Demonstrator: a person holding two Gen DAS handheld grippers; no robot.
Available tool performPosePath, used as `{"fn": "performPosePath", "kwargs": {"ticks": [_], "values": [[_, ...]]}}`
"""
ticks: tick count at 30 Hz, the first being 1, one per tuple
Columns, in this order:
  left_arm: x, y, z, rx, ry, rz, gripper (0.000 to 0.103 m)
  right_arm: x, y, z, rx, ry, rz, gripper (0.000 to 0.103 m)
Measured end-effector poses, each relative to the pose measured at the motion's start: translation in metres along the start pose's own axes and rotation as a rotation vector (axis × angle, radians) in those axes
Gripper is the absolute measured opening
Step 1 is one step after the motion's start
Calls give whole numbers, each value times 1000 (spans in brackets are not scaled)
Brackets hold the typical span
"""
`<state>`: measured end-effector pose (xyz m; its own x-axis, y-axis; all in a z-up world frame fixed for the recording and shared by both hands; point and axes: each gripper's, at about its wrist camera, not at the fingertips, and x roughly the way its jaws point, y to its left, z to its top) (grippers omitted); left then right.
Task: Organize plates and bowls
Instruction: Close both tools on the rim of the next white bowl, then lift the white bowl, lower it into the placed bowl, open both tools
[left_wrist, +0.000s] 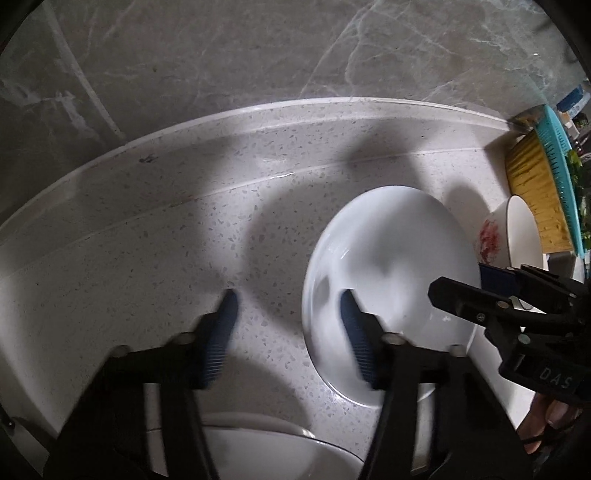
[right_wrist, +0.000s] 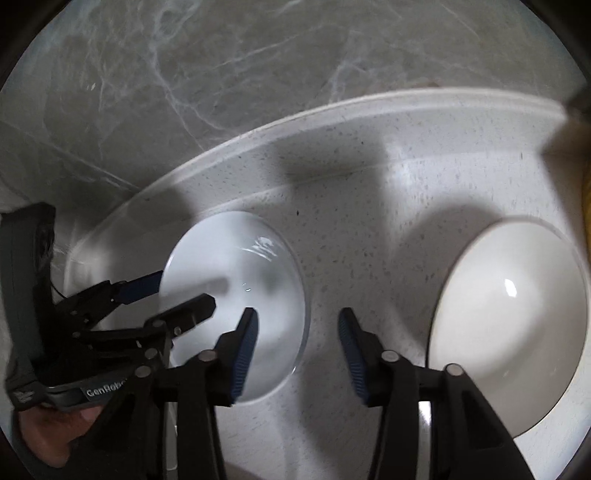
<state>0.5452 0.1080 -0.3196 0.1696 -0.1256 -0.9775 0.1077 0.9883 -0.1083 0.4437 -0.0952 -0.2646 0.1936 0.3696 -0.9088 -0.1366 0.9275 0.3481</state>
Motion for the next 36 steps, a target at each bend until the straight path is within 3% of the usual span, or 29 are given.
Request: {"fn": "performPosePath", "kwargs": {"ticks": [1,9,18,26,31,36], "values": [[2,-1,0,2,5,-7,32,0,3,2,-8,-1,-7,41],[10,-13,0,42,9,-10,16,11,19,1,-79,32,-57,12],[12,-21,-2,38,-8,-35,11,13,25,-3,-78,24,-51,10],[-36,-9,-12,17,-71,-39,10,-6,46,-1,-116,-14,-35,10],[-81,12,-41,-23,-124,-20,10,-29,86,-4,-188,-43,7,10],[-106,37,-88,-76,-129,24,10,-27,132,-24,-275,-12,52,10]]}}
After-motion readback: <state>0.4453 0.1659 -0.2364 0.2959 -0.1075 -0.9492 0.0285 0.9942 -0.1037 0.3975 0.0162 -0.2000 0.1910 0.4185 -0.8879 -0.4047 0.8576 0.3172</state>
